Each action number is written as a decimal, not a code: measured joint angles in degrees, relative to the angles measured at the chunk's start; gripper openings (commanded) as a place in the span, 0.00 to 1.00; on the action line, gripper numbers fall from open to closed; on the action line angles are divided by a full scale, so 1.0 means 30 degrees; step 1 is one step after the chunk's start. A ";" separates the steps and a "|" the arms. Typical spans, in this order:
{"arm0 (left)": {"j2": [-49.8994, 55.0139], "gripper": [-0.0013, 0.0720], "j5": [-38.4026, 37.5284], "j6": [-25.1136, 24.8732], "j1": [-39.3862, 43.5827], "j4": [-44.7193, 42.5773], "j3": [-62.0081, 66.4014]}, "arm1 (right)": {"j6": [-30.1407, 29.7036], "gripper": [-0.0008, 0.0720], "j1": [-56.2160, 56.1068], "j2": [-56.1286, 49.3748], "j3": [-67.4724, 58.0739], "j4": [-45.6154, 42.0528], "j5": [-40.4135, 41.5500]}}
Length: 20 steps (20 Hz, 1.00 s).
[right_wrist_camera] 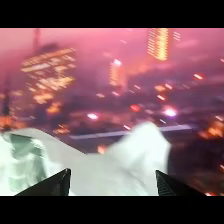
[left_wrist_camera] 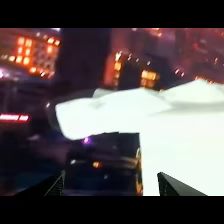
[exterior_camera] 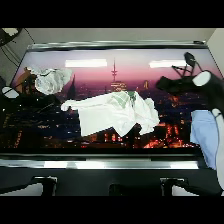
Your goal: Fold the shirts.
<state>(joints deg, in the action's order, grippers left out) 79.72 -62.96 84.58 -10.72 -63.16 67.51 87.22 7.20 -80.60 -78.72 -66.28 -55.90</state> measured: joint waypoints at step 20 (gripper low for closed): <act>0.0721 0.06 0.4838 -0.0750 0.6149 0.7919 -0.8116 | -0.3439 0.95 0.4386 0.0656 0.8954 0.5034 -0.5136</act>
<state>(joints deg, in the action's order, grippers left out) 81.89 -48.45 82.32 7.73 -39.40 43.16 76.90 20.36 -78.63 -51.86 -51.18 -71.31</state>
